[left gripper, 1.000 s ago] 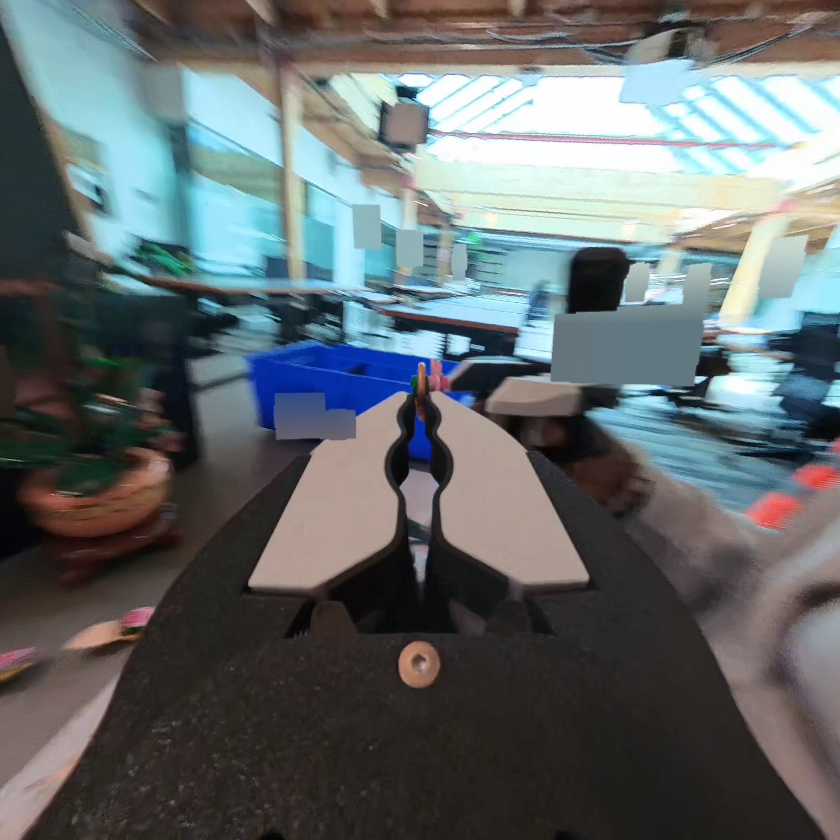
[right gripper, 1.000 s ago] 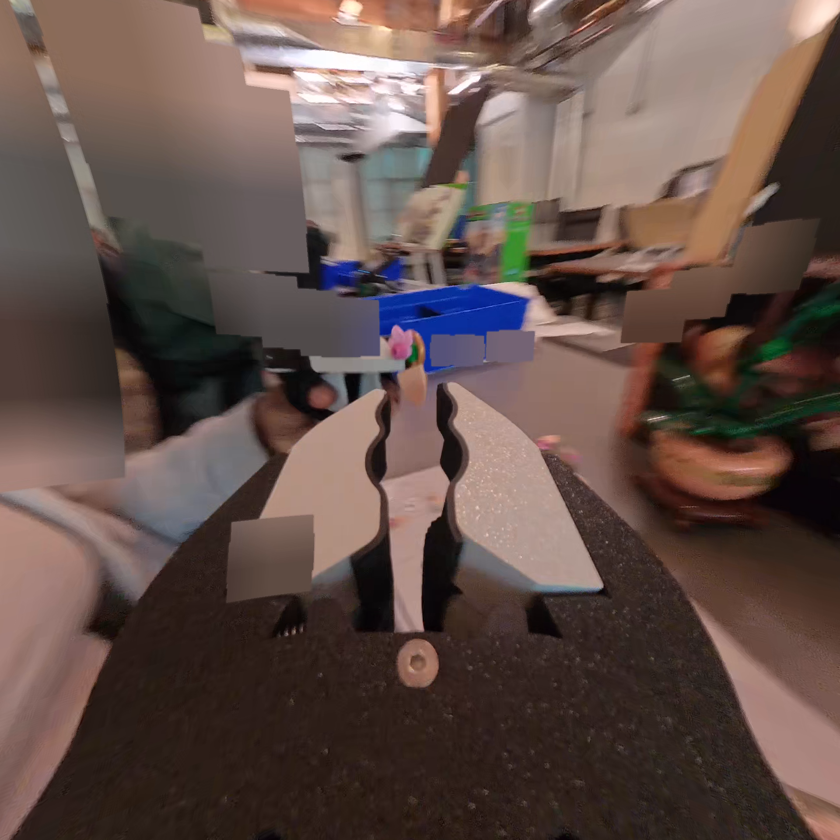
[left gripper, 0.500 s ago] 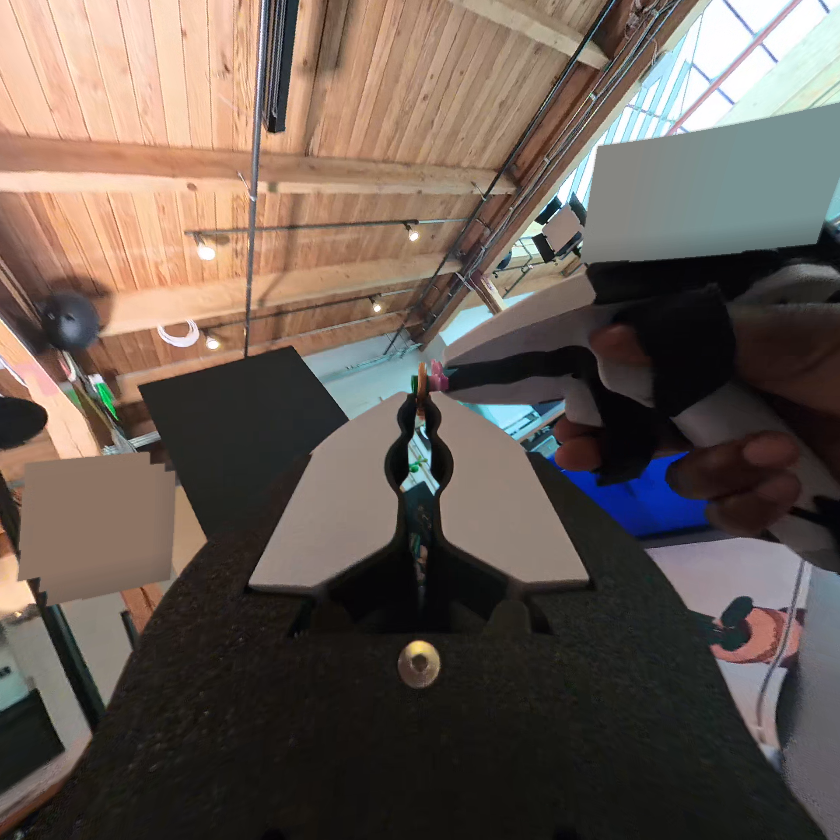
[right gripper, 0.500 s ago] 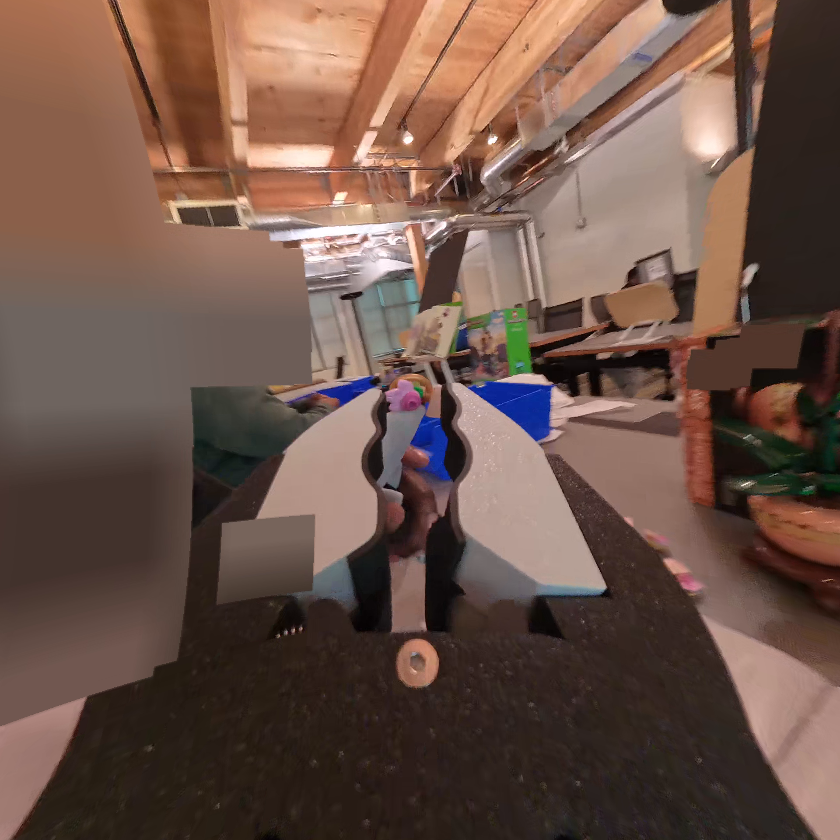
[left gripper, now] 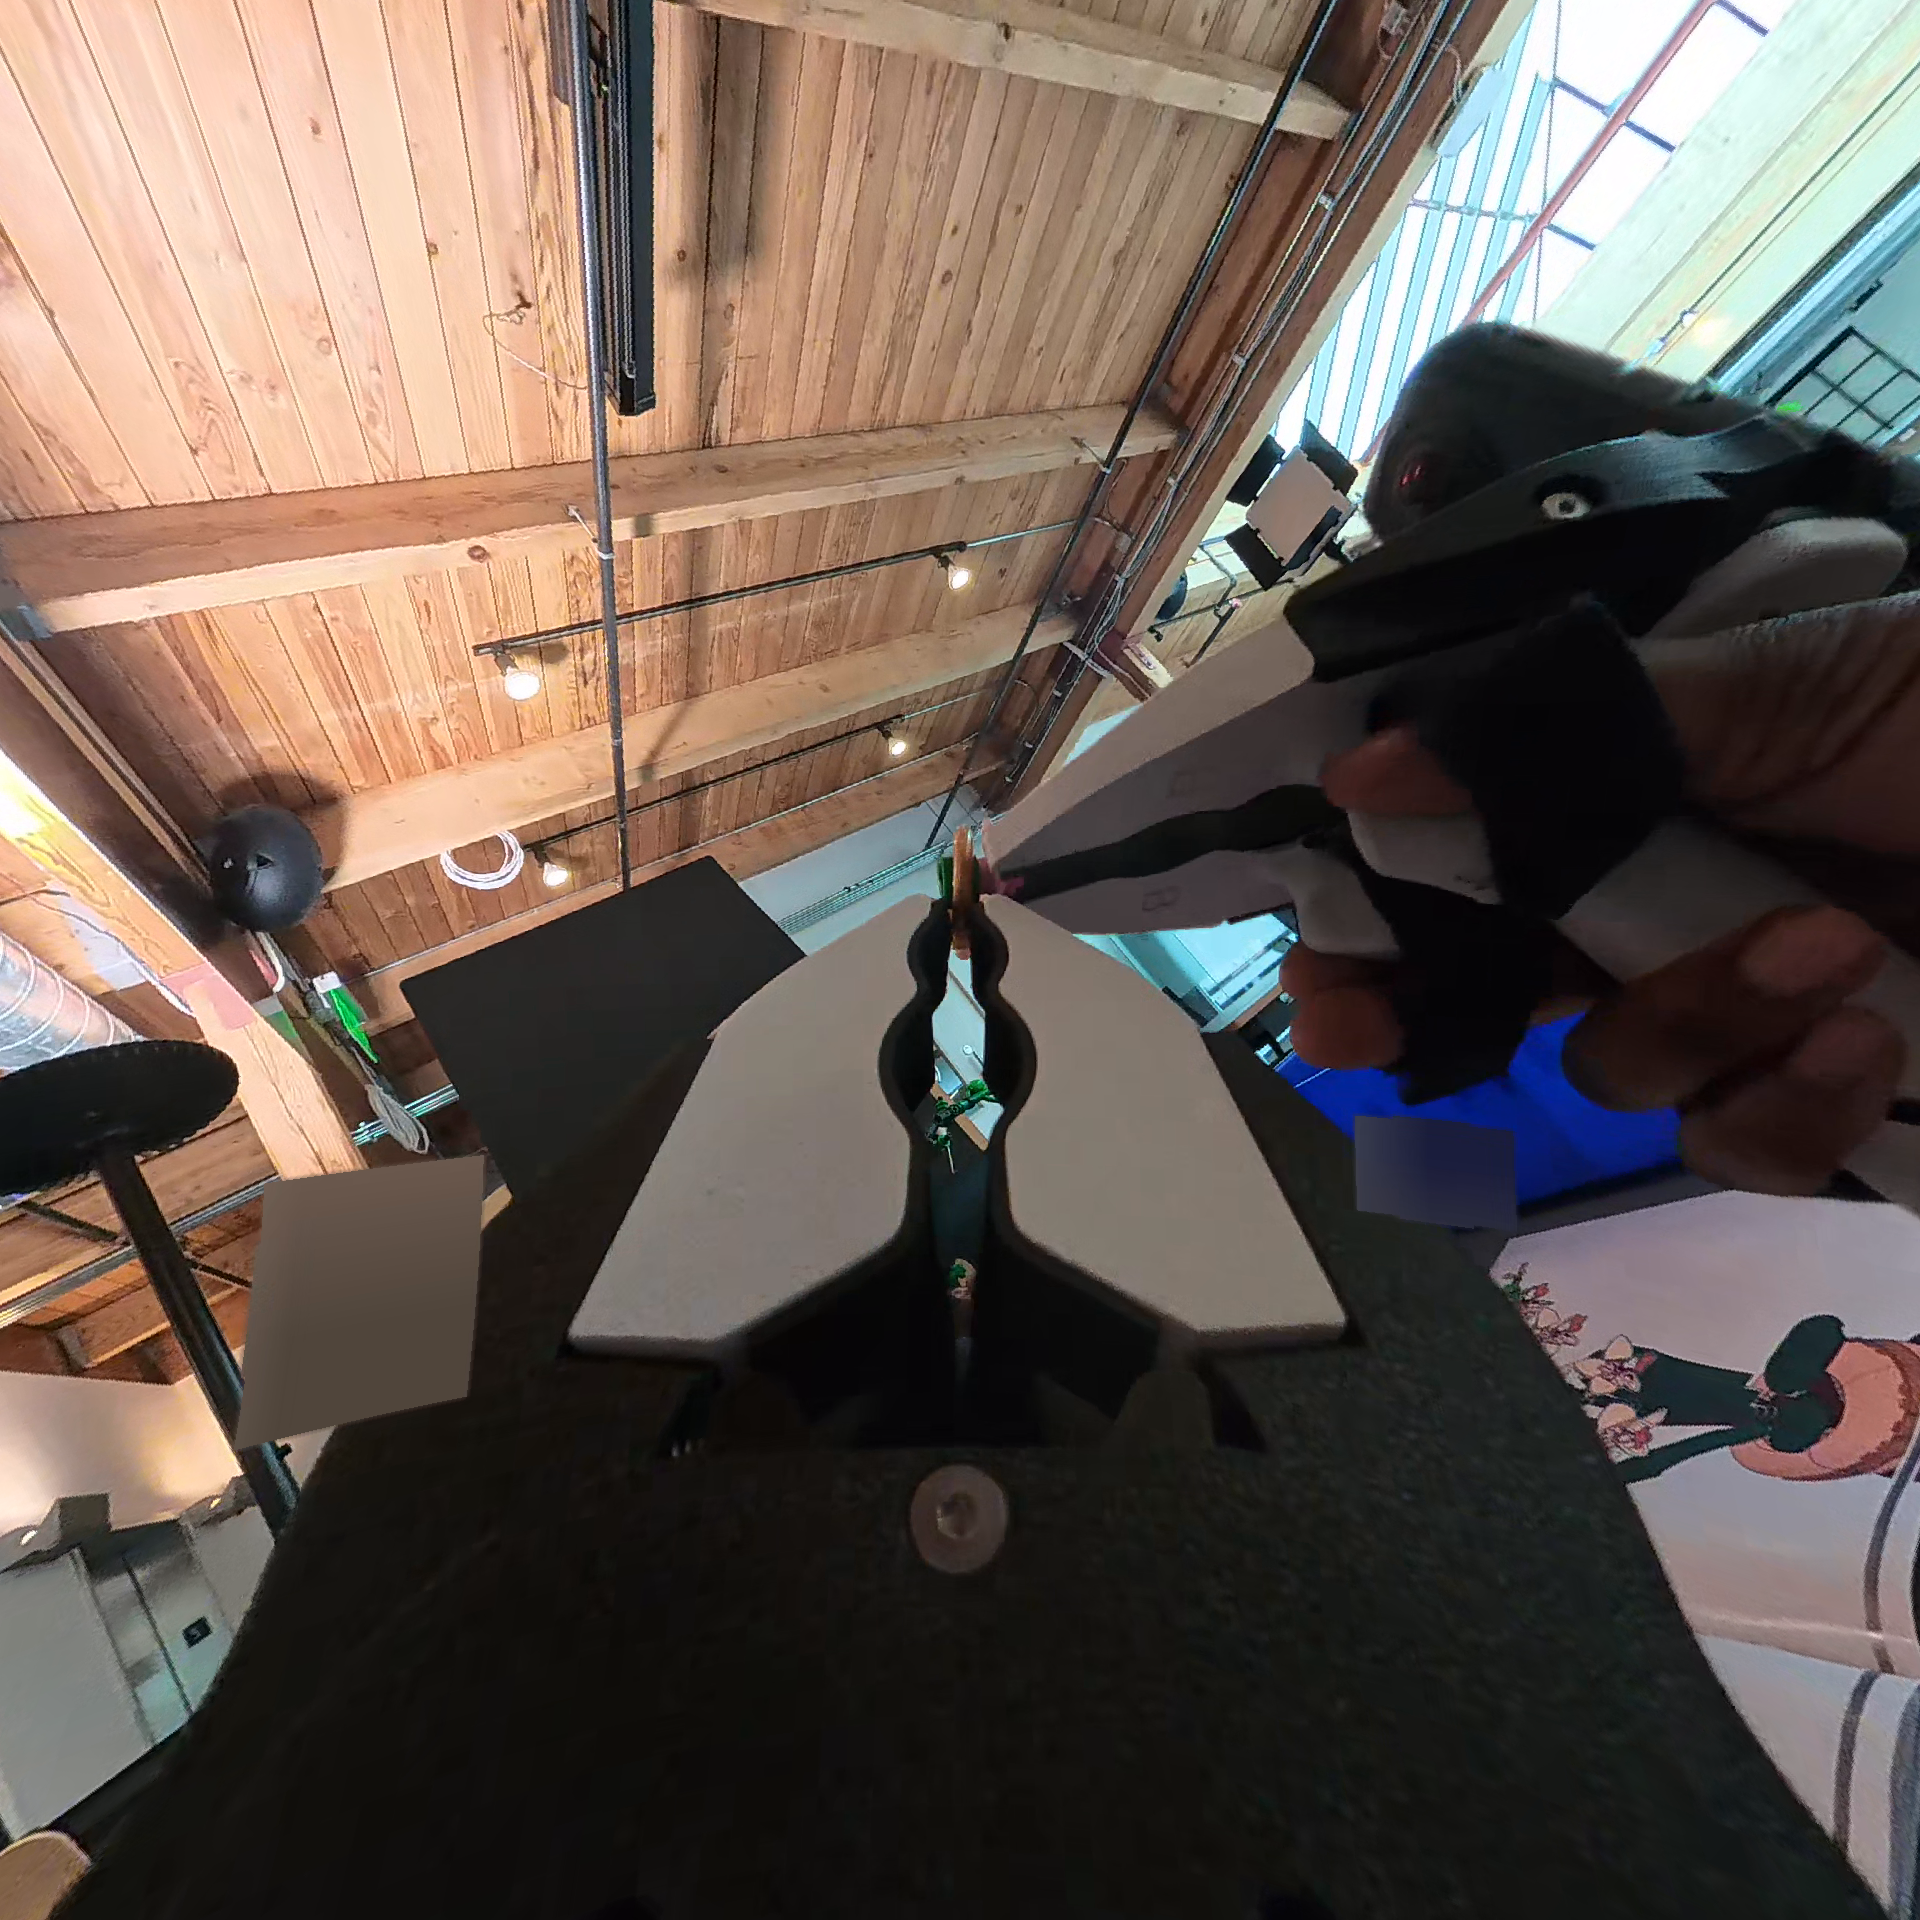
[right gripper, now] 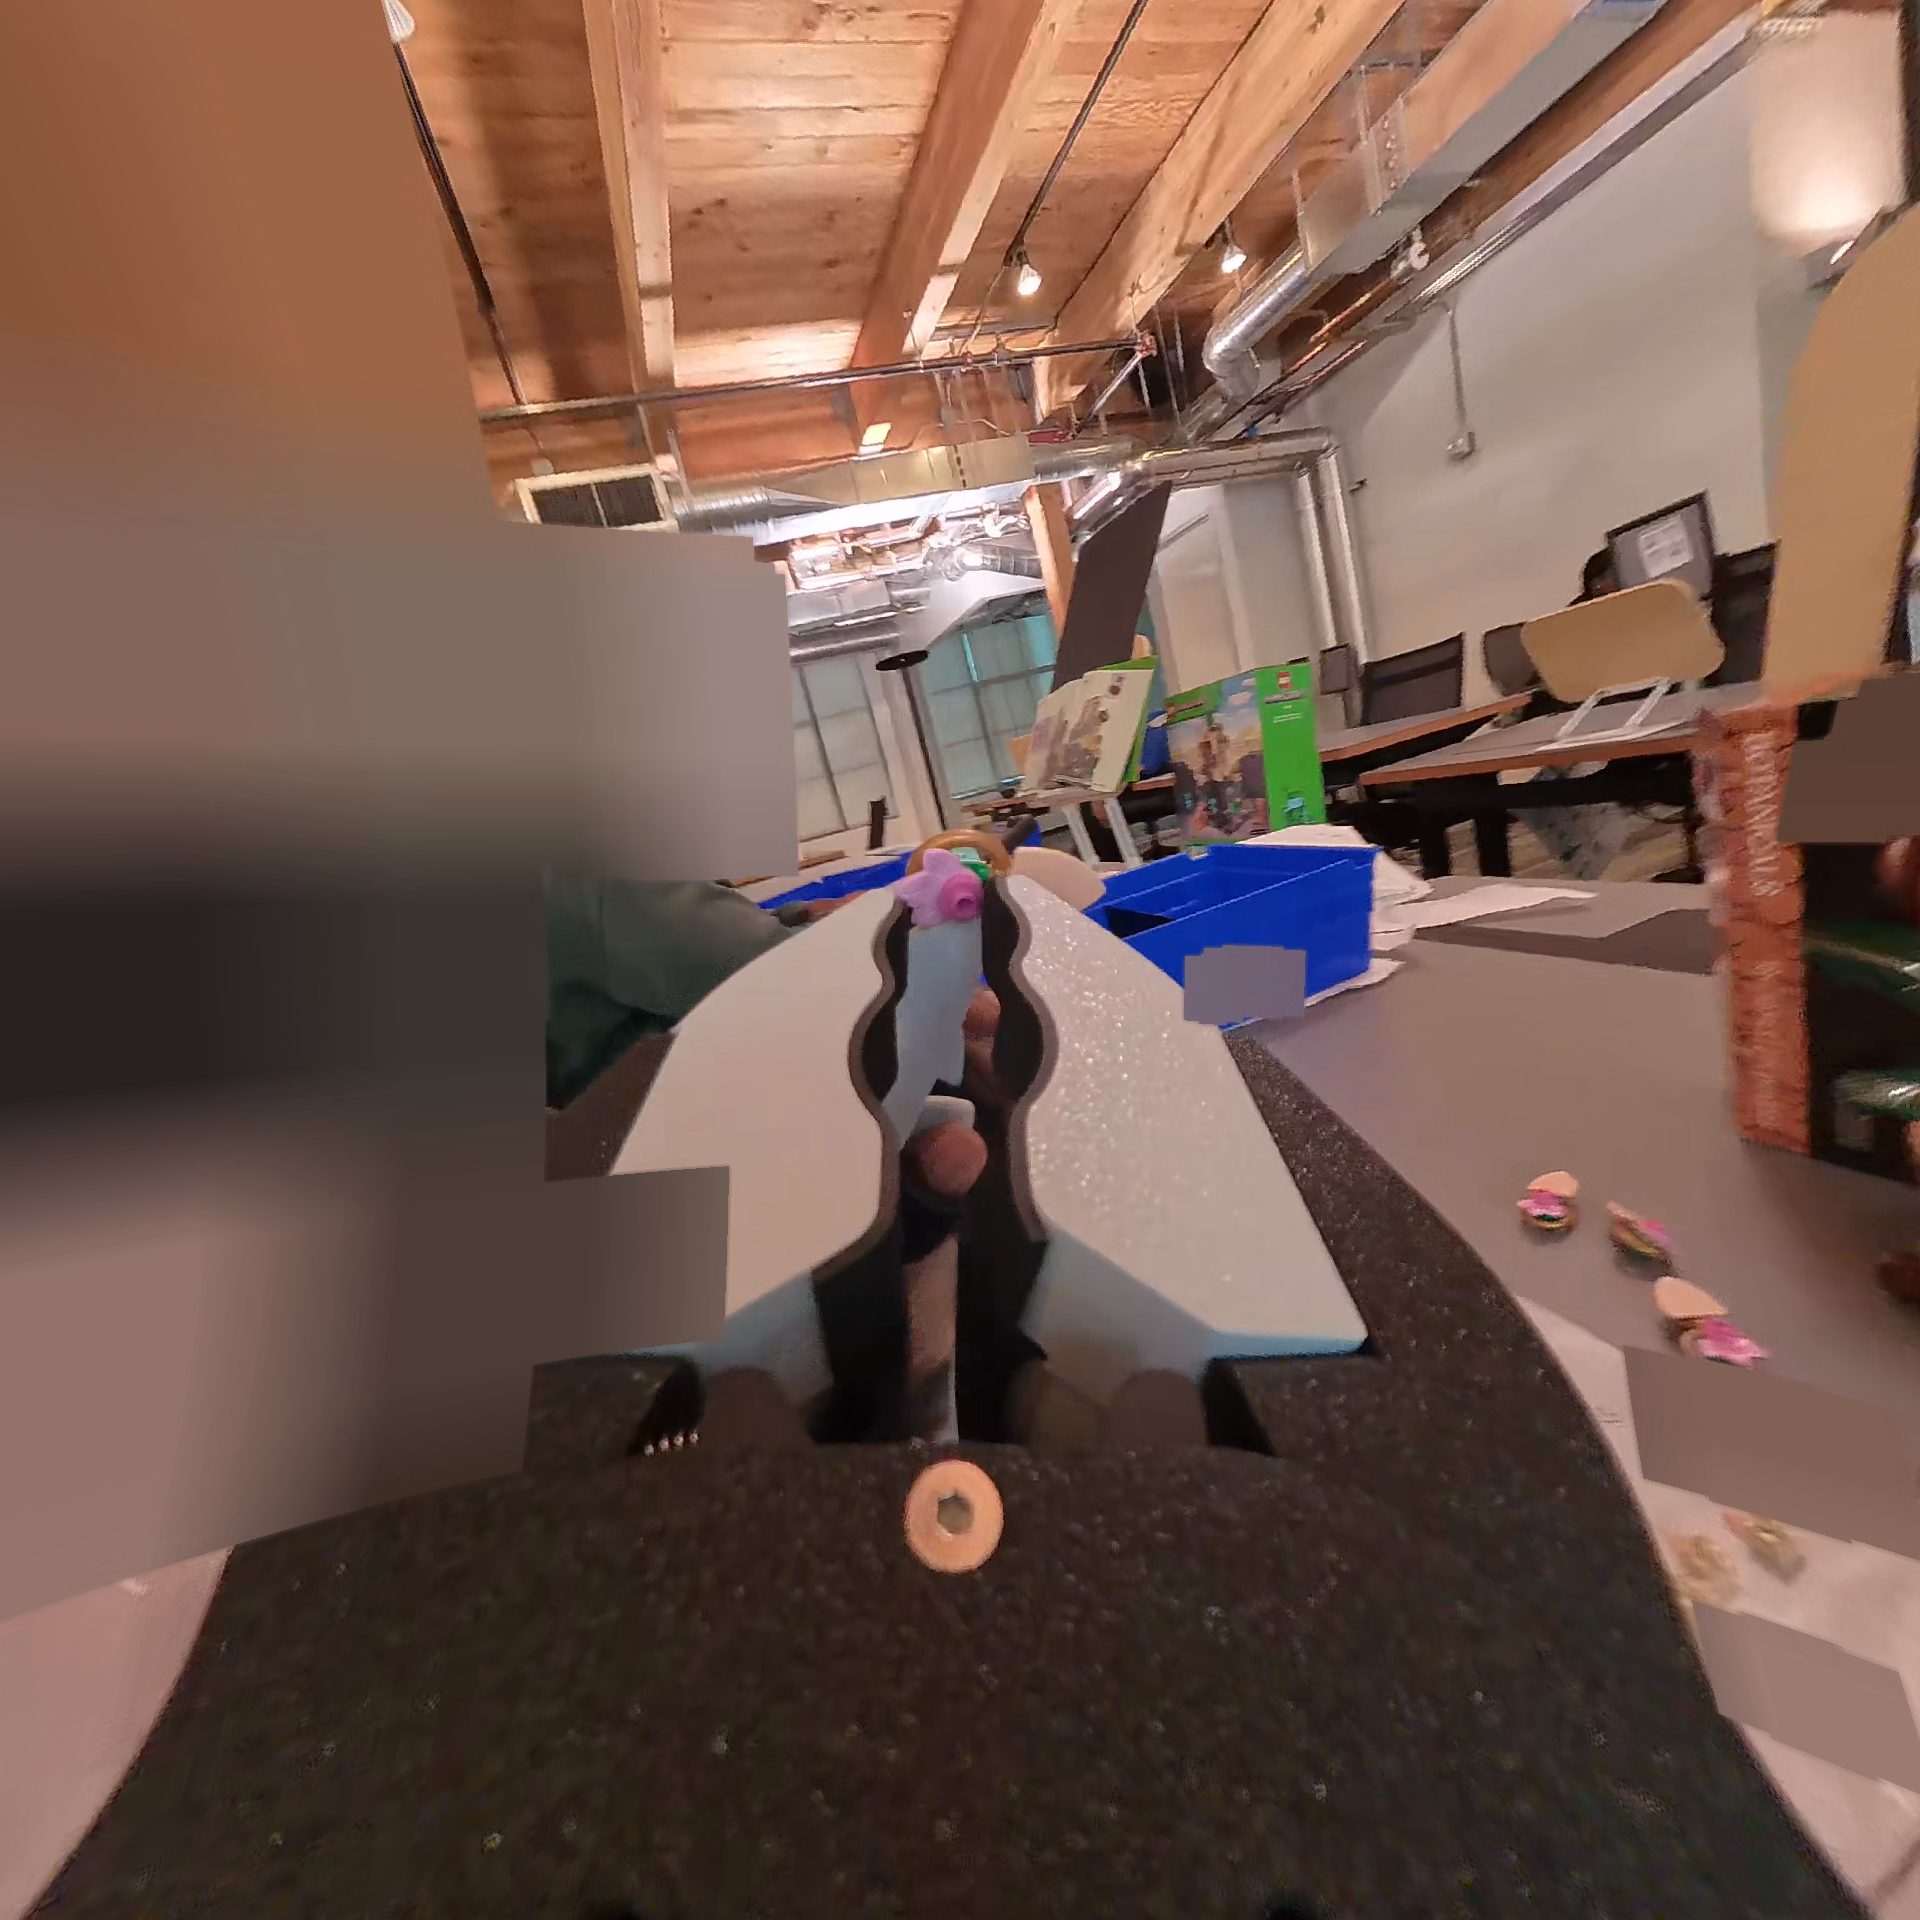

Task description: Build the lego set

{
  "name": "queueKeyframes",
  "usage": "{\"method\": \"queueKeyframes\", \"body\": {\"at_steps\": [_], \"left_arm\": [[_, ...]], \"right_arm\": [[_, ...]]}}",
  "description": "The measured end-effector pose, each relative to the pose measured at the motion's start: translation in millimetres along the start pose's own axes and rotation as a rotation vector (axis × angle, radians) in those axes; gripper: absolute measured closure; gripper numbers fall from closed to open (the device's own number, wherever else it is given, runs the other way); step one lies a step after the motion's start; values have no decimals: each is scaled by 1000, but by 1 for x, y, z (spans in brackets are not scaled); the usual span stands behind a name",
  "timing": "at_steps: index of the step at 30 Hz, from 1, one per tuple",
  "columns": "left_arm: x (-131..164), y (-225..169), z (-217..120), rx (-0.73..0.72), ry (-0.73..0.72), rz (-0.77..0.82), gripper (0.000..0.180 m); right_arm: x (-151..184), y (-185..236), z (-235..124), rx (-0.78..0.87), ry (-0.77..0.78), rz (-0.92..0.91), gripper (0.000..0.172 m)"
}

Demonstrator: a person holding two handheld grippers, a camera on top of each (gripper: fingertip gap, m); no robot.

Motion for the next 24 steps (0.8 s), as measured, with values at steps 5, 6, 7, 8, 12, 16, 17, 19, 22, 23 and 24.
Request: {"method": "queueKeyframes", "body": {"at_steps": [5, 6, 7, 8, 12, 16, 17, 19, 22, 23, 24], "left_arm": [[0, 0, 1, 1, 11, -8, 177], [0, 0, 1, -1, 10, -13, 178], [-1, 0, 1, -4, 5, -13, 178], [-2, 0, 1, -8, 3, -2, 178], [-4, 1, 0, -10, -5, 65, 177], [-4, -1, 0, -10, 4, 90, 177], [-3, -1, 0, -8, 9, 89, 178], [-3, -2, 1, -1, 22, 70, 178], [-2, -2, 4, 19, 54, -13, 178], [-2, -2, 5, 25, 64, -39, 178], [-2, -3, 6, 32, 75, -67, 178]], "right_arm": [[-3, 6, -1, 79, 34, -219, 160], [-4, 8, -1, 96, 43, -256, 160], [-5, 10, 0, 104, 45, -273, 160], [-5, 11, 0, 103, 39, -264, 159], [-6, 10, -1, 31, -6, -111, 156], [-5, 5, -2, -4, -22, -2, 157], [-5, 5, -2, 1, -20, -18, 157], [-5, 5, -3, 19, -9, -76, 158], [-8, 6, -4, 67, 24, -224, 158], [-10, 7, -4, 85, 38, -282, 158], [-11, 7, -5, 104, 51, -337, 159]]}}
Point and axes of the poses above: each gripper's, where its closed fingertips meet, z out along the fingers, x out of its underside, y = z × x across the jaws, the point moved 9 cm from there along -z, back along the fingers
